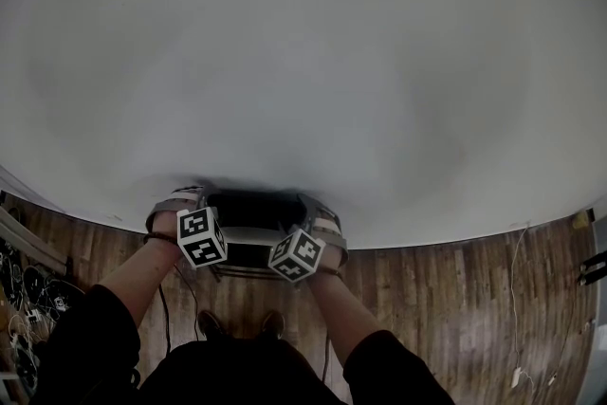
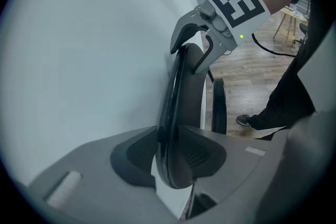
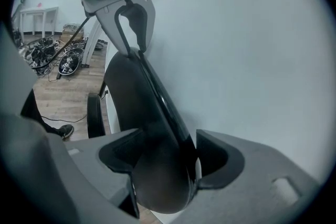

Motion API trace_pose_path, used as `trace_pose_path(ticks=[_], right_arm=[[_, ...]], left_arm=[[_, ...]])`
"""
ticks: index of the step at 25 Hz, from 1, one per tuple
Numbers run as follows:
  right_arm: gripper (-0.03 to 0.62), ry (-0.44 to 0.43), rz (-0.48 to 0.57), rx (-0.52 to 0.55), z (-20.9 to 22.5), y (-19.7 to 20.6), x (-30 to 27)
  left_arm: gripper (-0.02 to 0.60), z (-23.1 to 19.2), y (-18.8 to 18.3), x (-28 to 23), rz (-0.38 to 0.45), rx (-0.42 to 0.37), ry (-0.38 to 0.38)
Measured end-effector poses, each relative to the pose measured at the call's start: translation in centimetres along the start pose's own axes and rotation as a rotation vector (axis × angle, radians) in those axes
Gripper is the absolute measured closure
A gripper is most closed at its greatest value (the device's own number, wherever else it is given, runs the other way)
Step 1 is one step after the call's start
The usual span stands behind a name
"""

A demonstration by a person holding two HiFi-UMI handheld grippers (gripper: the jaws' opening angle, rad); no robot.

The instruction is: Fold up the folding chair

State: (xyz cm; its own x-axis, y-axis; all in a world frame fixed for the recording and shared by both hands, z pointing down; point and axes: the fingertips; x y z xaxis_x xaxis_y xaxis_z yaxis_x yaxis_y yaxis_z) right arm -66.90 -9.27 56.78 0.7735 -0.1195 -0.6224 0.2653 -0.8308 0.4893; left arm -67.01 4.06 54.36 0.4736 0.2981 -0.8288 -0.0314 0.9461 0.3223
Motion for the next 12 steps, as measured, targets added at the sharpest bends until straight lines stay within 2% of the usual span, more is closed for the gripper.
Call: trace_pose_path(ticks=[12], right_arm=[[0.286,0.110,0.014,0.010,1.1,0.3,-0.5]], left_arm=[[0.461,-1.0,-0.5,-0.8,-0.027,0.003,-0.063]])
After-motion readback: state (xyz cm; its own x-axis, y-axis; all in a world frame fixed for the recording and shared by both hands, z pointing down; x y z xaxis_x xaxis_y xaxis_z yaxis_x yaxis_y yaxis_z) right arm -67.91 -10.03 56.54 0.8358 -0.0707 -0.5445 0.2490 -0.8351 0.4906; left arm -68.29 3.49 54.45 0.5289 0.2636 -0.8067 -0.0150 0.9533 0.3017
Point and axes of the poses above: the fingertips, and each gripper's own axes: x backward along the fingers, z to its right, y out of its underside, and after that the axes turned 2 degrees about y, right-handed
